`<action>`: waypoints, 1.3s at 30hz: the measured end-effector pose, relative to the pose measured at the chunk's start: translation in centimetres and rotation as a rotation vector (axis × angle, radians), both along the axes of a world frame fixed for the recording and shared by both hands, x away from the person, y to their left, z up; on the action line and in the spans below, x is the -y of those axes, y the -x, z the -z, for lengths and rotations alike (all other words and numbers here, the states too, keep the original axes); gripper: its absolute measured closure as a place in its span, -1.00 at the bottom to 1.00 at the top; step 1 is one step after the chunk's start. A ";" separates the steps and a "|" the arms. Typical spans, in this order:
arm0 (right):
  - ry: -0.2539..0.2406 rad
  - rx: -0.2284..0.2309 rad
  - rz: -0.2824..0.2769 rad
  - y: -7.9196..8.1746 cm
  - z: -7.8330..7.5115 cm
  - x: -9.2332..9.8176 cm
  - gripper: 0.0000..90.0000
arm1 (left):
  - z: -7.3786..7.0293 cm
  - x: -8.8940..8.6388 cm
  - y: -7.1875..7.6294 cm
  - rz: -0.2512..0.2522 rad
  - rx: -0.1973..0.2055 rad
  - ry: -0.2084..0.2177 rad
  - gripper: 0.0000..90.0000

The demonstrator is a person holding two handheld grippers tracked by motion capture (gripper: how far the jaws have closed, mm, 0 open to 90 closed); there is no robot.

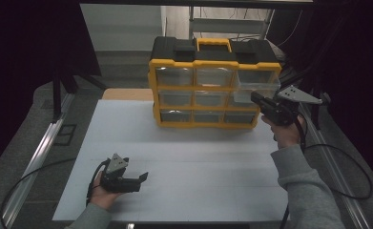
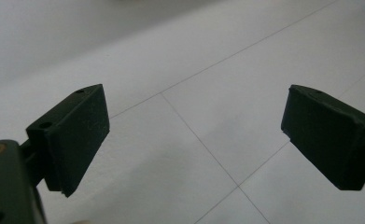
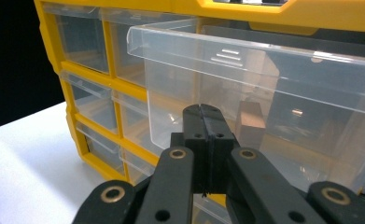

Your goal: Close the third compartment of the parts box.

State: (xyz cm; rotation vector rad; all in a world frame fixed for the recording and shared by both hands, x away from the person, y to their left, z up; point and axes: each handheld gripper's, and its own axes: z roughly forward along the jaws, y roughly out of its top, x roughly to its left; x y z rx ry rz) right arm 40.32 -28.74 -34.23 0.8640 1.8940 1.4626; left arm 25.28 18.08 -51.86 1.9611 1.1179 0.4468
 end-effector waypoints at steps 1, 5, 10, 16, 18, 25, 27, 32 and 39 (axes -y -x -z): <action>0.001 -0.001 0.002 -0.1 0.0 0.0 0.98 | 0.0 0.0 0.0 0.000 0.000 0.000 -0.81; 0.006 -0.001 0.010 -0.4 -0.1 -0.1 0.98 | 0.0 0.0 0.0 0.001 0.000 -0.002 -0.81; 0.010 -0.002 0.020 -0.8 -0.2 -0.2 0.98 | 0.0 0.0 0.0 -0.001 0.000 0.001 -0.81; 0.010 -0.008 0.030 -1.3 -0.3 -0.3 0.98 | 0.0 0.0 0.0 -0.001 0.000 0.001 -0.81; 0.015 -0.005 0.036 -1.5 -0.3 -0.4 0.98 | 0.0 0.0 0.0 0.000 0.000 0.000 -0.81; 0.008 -0.003 0.052 -2.1 -0.4 -0.5 0.98 | 0.0 0.0 0.0 -0.001 0.001 0.000 -0.81; 0.005 -0.002 0.052 -2.3 -0.3 -0.5 0.98 | 0.0 0.0 0.0 0.000 0.001 0.000 -0.81; -0.008 -0.005 0.055 -2.5 -0.2 -0.5 0.98 | 0.0 0.0 0.0 -0.001 0.001 0.002 -0.81; -0.016 -0.011 0.069 -3.1 -0.2 -0.4 0.98 | 0.0 0.0 0.0 -0.001 0.001 0.002 -0.81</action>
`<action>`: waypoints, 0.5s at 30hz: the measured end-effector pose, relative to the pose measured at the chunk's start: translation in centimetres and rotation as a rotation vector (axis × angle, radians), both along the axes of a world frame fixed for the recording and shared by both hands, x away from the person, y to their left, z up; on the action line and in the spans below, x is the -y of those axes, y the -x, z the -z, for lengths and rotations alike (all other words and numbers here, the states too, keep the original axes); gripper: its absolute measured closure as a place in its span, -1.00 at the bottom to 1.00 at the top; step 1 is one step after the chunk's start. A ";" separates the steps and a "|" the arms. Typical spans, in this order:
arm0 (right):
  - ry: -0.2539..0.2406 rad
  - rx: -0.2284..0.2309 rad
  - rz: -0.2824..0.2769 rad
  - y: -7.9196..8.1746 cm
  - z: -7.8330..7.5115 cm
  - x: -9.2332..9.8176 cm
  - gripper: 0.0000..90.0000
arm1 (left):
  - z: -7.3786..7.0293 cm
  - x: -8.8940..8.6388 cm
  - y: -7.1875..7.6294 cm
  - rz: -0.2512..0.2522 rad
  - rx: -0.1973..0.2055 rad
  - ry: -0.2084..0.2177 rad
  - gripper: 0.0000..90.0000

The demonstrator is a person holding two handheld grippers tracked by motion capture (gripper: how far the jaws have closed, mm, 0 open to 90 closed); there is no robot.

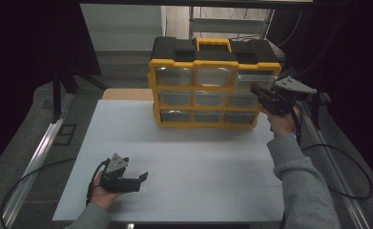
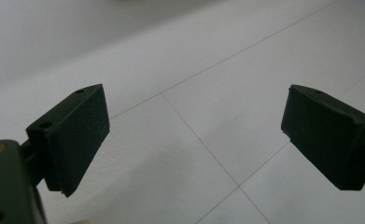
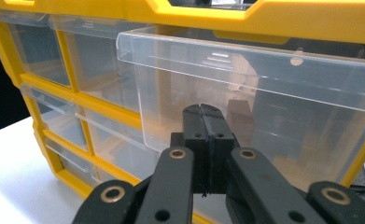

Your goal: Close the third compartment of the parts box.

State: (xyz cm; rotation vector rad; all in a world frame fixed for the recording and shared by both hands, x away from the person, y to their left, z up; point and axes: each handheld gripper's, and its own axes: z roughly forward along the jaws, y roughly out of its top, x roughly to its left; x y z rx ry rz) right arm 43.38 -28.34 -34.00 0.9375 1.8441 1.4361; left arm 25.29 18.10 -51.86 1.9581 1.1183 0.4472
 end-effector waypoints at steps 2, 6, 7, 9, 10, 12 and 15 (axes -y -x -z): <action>0.001 0.002 0.002 -0.1 0.0 0.0 0.98 | 0.0 0.0 0.0 0.000 0.000 0.000 -0.81; 0.002 0.004 0.007 -0.5 0.1 -0.1 0.98 | 0.0 0.0 0.0 0.001 0.000 -0.001 -0.81; 0.006 0.005 0.009 -0.5 0.1 -0.1 0.97 | 0.0 0.0 0.0 0.001 0.000 -0.001 -0.81; 0.006 0.004 0.009 -0.6 0.0 -0.2 0.97 | 0.0 0.0 0.0 0.000 0.000 0.000 -0.81; 0.007 0.003 0.011 -0.7 0.0 -0.2 0.97 | 0.0 0.0 0.0 0.000 0.000 0.000 -0.81; 0.007 0.003 0.013 -0.9 0.0 -0.3 0.97 | 0.0 0.0 0.0 0.001 0.000 0.000 -0.81; 0.005 0.001 0.021 -1.2 0.0 -0.4 0.97 | 0.0 0.0 0.0 0.000 0.001 0.001 -0.81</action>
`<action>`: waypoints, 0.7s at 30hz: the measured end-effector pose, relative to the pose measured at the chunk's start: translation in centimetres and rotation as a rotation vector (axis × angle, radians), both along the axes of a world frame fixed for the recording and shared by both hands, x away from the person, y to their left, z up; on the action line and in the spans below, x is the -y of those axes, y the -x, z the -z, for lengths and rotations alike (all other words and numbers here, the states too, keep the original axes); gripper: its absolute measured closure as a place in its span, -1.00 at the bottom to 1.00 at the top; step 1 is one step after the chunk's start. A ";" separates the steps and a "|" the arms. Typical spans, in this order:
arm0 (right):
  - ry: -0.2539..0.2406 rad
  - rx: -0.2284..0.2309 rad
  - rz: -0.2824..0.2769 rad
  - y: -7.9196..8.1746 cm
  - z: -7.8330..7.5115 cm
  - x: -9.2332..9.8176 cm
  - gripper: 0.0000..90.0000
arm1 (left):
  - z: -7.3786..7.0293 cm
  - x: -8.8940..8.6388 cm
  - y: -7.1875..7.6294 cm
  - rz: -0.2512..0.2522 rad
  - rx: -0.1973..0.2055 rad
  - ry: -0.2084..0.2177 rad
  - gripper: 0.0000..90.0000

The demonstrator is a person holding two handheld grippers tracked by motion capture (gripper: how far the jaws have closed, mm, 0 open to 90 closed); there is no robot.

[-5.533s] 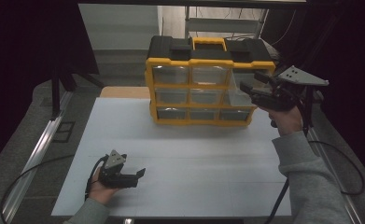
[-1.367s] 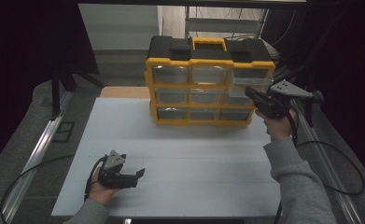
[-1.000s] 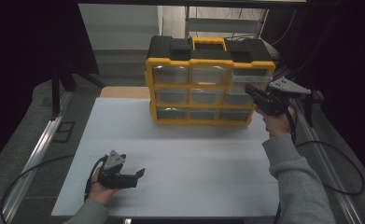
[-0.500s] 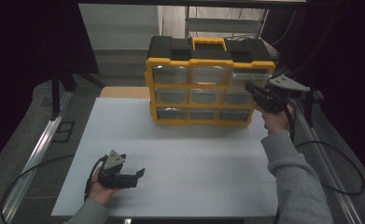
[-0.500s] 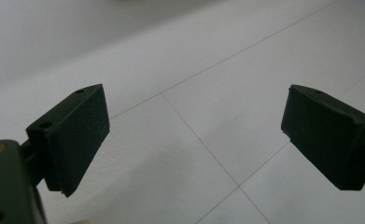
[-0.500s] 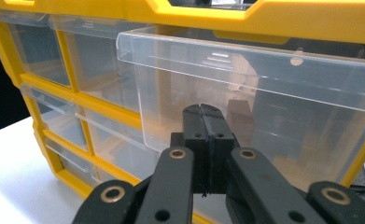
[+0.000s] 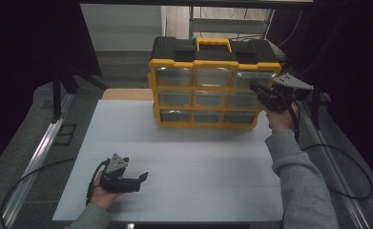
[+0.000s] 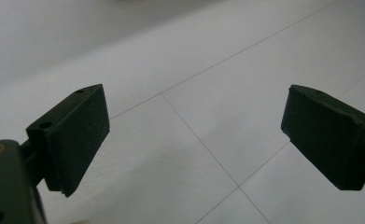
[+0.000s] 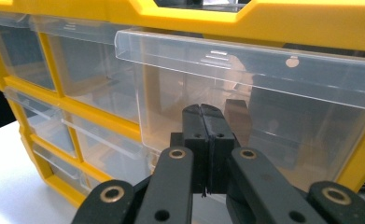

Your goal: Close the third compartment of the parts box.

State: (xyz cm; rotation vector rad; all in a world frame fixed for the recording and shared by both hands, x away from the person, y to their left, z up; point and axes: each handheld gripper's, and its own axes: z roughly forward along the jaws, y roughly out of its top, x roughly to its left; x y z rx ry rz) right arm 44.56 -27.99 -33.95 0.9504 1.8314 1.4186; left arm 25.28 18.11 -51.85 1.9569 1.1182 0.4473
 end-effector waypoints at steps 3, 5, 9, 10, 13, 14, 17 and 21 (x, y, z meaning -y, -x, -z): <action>-0.004 -0.003 0.006 -0.3 0.0 0.0 0.97 | 0.0 0.0 0.0 0.000 0.000 0.000 -0.81; -0.008 -0.001 0.005 -0.4 0.1 -0.1 0.97 | 0.0 0.0 0.0 0.000 0.000 0.000 -0.81; -0.011 -0.001 0.013 -0.6 0.2 -0.1 0.97 | 0.0 0.0 0.0 0.000 0.000 0.000 -0.81; -0.012 -0.001 0.014 -0.7 0.3 -0.1 0.97 | 0.0 0.0 0.0 0.000 -0.001 -0.001 -0.81; -0.015 -0.003 0.015 -0.8 0.3 -0.1 0.97 | 0.0 0.0 0.0 0.001 0.000 -0.002 -0.81; -0.016 -0.002 0.016 -0.8 0.4 -0.1 0.97 | 0.0 0.0 0.0 0.001 0.000 -0.002 -0.81; -0.010 0.003 0.021 -0.8 0.3 -0.1 0.97 | 0.0 0.0 0.0 0.000 0.000 -0.002 -0.81; -0.020 0.008 0.022 -0.5 0.3 0.1 0.97 | 0.0 0.0 0.0 -0.001 0.000 -0.001 -0.81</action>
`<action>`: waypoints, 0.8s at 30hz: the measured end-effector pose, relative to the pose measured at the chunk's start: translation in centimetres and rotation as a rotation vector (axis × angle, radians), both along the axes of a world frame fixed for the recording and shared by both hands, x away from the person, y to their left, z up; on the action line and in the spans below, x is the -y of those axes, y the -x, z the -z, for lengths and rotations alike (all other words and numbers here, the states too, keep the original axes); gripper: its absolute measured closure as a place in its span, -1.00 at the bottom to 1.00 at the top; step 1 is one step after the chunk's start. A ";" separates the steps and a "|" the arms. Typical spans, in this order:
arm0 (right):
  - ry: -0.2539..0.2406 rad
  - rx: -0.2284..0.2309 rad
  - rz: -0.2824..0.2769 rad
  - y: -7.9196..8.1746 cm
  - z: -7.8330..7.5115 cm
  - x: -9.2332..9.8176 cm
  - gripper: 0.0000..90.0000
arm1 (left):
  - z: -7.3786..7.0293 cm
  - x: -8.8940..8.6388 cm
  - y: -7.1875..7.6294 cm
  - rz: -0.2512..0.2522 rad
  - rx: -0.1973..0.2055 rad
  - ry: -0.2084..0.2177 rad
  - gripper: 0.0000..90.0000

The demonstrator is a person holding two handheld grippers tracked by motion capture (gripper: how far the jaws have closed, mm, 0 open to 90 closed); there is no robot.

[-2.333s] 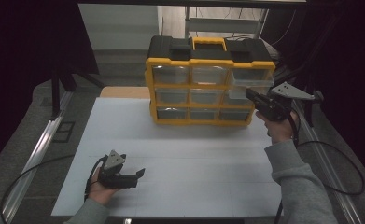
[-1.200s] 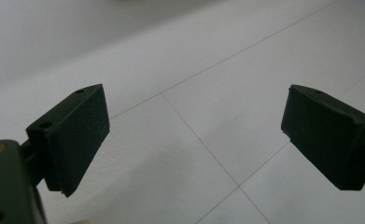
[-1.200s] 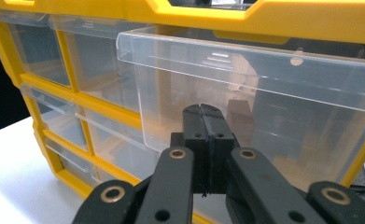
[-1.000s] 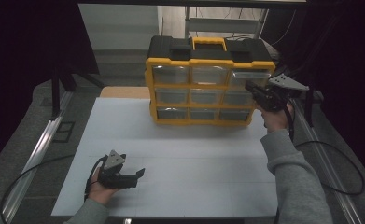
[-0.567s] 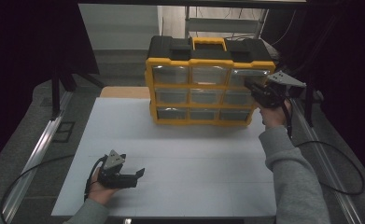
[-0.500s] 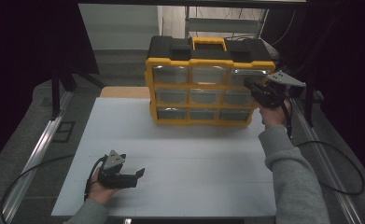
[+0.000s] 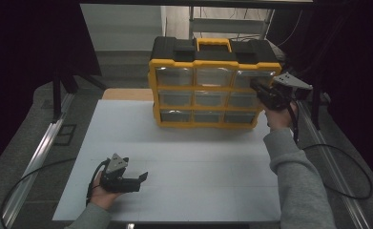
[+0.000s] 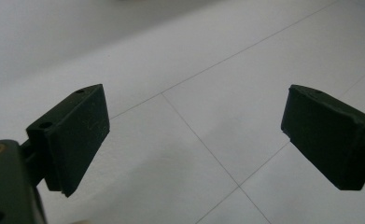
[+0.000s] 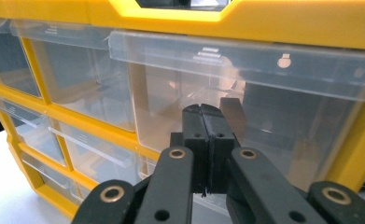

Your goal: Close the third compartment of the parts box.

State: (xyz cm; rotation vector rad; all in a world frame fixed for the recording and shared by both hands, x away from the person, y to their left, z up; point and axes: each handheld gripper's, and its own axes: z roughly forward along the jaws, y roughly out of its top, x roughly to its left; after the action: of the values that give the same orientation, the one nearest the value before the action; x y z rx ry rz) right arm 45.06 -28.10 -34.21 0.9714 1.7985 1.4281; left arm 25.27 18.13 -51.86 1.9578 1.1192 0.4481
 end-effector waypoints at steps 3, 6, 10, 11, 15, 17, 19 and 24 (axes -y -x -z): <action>0.005 0.010 -0.007 0.5 -0.1 0.1 0.97 | 0.0 0.0 0.0 0.000 0.000 0.000 -0.81; 0.012 0.021 -0.023 1.1 -0.3 0.2 0.97 | 0.0 0.0 0.0 0.001 0.001 -0.003 -0.81; 0.021 0.038 -0.049 2.2 -0.2 0.3 0.97 | 0.0 0.1 0.0 0.001 0.000 -0.002 -0.81; 0.021 0.038 -0.049 2.2 -0.2 0.3 0.97 | 0.0 0.1 0.0 0.001 0.000 -0.002 -0.81; 0.031 0.055 -0.086 3.7 0.3 0.5 0.97 | 0.0 0.1 0.0 0.000 -0.002 -0.005 -0.81; 0.031 0.058 -0.094 4.0 0.3 0.5 0.97 | 0.0 0.1 0.0 0.000 -0.003 -0.005 -0.81; 0.033 0.067 -0.113 4.7 0.5 0.6 0.97 | 0.0 0.1 0.0 -0.001 -0.003 -0.006 -0.81; 0.036 0.077 -0.148 6.1 0.8 0.7 0.97 | 0.0 0.1 0.0 0.000 -0.001 -0.008 -0.81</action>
State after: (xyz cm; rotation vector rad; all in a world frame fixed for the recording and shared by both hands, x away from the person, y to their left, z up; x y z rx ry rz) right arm 38.98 -28.75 -34.98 0.7683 1.8653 1.4964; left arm 25.24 18.03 -51.87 1.9650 1.1193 0.4521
